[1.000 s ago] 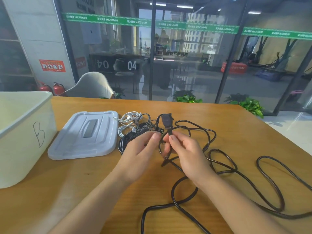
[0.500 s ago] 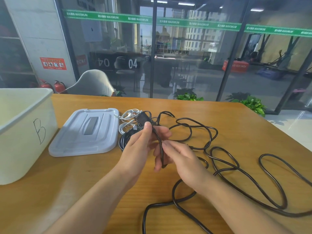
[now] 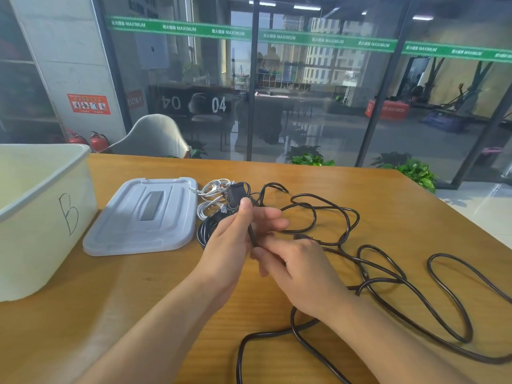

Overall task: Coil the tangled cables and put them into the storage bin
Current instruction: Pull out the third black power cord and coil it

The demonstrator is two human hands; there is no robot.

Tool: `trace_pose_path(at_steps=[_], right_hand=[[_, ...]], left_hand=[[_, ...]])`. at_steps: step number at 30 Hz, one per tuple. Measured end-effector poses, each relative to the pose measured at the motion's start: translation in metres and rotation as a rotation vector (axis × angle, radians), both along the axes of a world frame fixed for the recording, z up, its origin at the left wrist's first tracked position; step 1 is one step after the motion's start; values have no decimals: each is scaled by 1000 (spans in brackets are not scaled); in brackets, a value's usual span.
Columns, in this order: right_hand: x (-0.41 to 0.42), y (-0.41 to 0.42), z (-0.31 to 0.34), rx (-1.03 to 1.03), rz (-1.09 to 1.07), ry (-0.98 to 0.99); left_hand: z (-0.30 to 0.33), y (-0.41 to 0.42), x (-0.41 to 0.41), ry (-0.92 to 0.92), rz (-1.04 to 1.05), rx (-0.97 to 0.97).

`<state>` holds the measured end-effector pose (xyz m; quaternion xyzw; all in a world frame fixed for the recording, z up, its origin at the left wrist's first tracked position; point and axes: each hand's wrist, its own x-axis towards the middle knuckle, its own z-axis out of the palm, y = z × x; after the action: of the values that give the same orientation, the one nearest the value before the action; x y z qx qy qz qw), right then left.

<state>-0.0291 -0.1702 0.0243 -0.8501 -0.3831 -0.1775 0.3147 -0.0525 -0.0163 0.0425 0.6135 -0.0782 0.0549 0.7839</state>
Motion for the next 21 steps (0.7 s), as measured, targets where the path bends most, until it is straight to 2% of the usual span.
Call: trace_pose_path(at_steps=[4, 6, 9, 11, 17, 19, 21], right_hand=[[5, -3, -8, -261, 107, 140], [10, -7, -9, -294, 101, 149], [18, -17, -4, -310, 69, 120], [26, -26, 0, -332, 9, 174], [52, -73, 5, -171, -252, 398], [57, -81, 5, -98, -201, 488], [57, -84, 8, -47, -59, 609]], left_hand=[[7, 5, 2, 3, -43, -225], [12, 7, 2, 20, -99, -287], [16, 10, -1, 52, -168, -265], [20, 13, -3, 64, -216, -203], [28, 19, -7, 47, -399, -103], [27, 18, -7, 41, -434, -70], [26, 17, -6, 60, -459, -64]])
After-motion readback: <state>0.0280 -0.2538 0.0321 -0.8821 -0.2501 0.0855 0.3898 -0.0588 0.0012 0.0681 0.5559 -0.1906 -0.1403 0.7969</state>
